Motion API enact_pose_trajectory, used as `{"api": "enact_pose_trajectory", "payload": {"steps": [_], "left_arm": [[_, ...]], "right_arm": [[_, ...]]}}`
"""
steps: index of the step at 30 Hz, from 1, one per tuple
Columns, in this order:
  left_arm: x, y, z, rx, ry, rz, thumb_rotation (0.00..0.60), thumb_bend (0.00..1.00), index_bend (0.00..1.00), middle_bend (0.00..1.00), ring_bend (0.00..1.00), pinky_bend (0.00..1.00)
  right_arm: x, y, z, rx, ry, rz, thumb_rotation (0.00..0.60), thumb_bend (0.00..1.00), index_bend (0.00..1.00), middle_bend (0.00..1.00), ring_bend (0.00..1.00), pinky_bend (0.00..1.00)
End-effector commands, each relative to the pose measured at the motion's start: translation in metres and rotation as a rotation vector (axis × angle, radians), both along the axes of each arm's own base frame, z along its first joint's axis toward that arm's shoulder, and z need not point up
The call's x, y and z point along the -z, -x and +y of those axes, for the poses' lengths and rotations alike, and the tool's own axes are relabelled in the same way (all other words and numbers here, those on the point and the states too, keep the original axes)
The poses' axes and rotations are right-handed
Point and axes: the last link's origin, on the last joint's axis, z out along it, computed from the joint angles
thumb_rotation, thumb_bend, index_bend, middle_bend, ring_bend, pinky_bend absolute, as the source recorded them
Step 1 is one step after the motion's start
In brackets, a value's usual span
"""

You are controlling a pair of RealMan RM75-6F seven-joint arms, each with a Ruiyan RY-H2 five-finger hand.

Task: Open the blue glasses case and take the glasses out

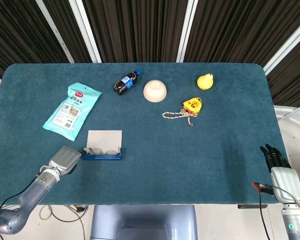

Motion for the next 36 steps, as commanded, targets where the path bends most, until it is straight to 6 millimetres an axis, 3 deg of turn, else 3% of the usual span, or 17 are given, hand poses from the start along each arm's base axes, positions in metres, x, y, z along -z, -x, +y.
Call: {"api": "enact_pose_trajectory", "payload": {"steps": [1,12,18,25,36], "left_arm": [[-0.006,0.003,-0.012,-0.020,0.028,0.002,0.600,0.49,0.28,0.92,0.79,0.87],[0.007,-0.024,-0.051,0.015,0.220,-0.066,0.600,0.49,0.27,0.92,0.79,0.87],[0.018,-0.049,-0.057,0.038,0.229,-0.194,0.600,0.49,0.25,0.92,0.79,0.89],[0.012,-0.072,-0.039,0.085,0.161,-0.350,0.600,0.49,0.13,0.92,0.79,0.90],[0.024,-0.096,0.006,0.197,0.153,-0.152,0.600,0.54,0.09,0.95,0.82,0.92]], "right_arm": [[0.000,0.000,0.000,-0.002,-0.001,-0.001,0.600,0.16,0.00,0.00,0.00,0.21],[0.000,-0.001,0.000,0.002,0.001,-0.001,0.600,0.16,0.00,0.00,0.00,0.21],[0.000,0.000,0.000,0.003,0.001,-0.006,0.600,0.16,0.00,0.00,0.00,0.21],[0.000,-0.001,0.000,0.003,-0.003,-0.011,0.600,0.16,0.00,0.00,0.00,0.21],[0.000,-0.001,0.000,0.012,-0.005,-0.019,0.600,0.16,0.00,0.00,0.00,0.21]]}}
